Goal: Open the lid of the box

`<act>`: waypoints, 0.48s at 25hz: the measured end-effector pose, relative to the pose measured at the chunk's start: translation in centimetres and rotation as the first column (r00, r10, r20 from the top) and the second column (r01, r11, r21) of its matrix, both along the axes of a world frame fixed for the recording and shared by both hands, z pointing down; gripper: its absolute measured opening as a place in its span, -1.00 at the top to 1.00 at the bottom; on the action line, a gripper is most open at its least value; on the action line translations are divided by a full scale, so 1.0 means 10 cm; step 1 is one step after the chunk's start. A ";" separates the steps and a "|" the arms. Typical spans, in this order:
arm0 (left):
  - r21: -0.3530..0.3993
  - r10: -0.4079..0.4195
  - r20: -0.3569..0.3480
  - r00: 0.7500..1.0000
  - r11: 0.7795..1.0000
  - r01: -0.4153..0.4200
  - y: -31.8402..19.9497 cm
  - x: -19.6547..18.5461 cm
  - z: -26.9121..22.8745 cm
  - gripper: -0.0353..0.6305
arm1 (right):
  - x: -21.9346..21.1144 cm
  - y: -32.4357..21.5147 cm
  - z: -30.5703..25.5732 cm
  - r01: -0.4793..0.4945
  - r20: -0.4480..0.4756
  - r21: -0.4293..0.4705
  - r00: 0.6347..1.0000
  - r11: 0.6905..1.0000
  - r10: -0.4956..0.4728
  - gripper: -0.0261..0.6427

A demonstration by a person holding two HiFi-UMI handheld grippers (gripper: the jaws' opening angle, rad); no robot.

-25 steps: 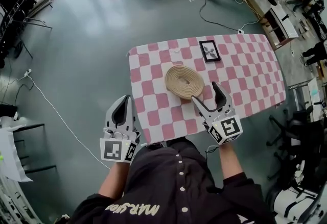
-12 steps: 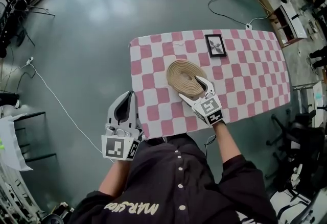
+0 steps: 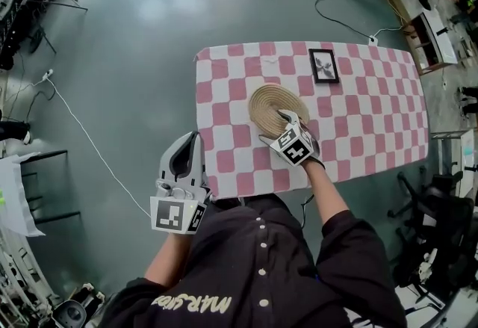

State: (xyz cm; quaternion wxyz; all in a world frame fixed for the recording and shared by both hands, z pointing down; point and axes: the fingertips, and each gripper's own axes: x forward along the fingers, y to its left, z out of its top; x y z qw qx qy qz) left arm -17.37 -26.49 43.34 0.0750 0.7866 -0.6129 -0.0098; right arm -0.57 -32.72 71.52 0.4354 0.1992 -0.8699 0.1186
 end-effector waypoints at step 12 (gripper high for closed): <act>-0.022 -0.024 0.005 1.000 0.999 0.024 0.02 0.00 0.04 0.87 | 0.01 -0.09 0.34 0.015 -0.139 -0.046 0.990 0.999 -0.021 -0.29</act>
